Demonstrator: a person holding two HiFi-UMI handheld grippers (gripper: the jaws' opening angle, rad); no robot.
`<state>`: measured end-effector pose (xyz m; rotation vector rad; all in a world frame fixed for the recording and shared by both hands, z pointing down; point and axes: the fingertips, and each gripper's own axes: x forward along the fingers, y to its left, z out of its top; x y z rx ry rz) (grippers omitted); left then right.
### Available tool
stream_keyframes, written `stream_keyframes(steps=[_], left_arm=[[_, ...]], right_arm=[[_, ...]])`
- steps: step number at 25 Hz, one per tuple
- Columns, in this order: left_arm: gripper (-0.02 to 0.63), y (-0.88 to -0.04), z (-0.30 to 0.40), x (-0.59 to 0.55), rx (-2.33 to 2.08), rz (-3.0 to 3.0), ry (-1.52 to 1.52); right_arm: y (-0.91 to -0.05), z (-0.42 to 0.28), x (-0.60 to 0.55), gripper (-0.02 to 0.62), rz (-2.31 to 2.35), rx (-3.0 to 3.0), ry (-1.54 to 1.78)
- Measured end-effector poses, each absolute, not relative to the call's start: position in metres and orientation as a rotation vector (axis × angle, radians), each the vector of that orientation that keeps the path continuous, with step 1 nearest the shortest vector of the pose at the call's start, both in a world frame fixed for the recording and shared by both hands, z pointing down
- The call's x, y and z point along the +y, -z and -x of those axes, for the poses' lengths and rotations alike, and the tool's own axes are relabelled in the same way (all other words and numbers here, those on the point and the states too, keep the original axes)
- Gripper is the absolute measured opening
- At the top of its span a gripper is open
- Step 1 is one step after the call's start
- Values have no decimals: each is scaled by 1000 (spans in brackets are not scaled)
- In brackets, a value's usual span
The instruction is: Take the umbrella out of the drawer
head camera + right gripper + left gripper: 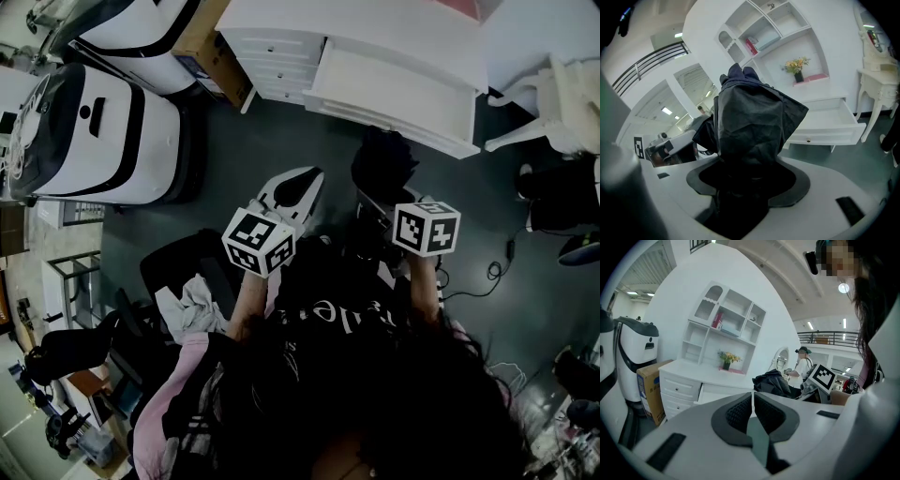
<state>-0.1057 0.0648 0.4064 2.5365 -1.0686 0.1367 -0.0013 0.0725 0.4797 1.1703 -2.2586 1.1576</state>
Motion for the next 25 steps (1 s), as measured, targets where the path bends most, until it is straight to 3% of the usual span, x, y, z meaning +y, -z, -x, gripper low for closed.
stream_keyframes(steps=[25], left_arm=[[26, -428, 133, 144, -986, -2528, -93]], right_arm=[[-481, 32, 157, 280, -1256, -2258, -1249]])
